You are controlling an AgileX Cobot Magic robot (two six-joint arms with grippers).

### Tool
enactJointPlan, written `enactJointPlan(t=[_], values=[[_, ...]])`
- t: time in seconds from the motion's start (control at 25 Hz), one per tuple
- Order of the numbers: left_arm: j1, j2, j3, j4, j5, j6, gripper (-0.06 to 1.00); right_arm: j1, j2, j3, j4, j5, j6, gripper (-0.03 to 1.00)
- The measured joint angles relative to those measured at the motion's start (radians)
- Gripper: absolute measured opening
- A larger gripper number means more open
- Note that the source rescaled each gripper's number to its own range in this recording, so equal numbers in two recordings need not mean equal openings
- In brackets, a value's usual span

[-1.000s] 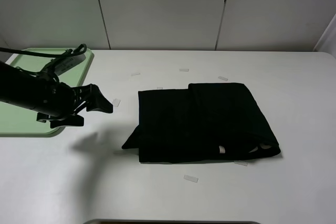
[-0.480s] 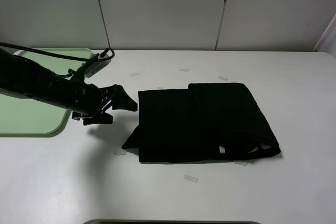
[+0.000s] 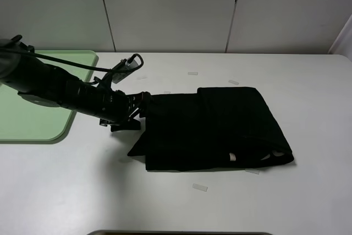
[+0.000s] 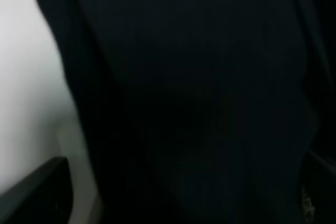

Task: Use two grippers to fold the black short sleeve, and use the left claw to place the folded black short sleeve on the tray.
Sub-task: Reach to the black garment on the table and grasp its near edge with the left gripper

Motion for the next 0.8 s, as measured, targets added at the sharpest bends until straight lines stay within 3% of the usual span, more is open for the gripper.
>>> enactJointPlan(t=[0.36, 0.56, 0.68, 0.8], values=[[-0.031, 0.011, -0.023, 0.0, -0.003, -0.017, 0.84, 0.0, 0.0, 0.0, 0.0, 0.0, 0.001, 1.0], [-0.055, 0.011, -0.023, 0.0, -0.026, -0.035, 0.78, 0.0, 0.0, 0.0, -0.001, 0.0, 0.001, 1.0], [-0.066, 0.011, -0.023, 0.0, -0.055, -0.038, 0.68, 0.0, 0.0, 0.0, -0.002, 0.0, 0.001, 1.0], [-0.069, 0.017, -0.023, 0.0, -0.093, -0.042, 0.43, 0.0, 0.0, 0.0, -0.002, 0.0, 0.001, 1.0]])
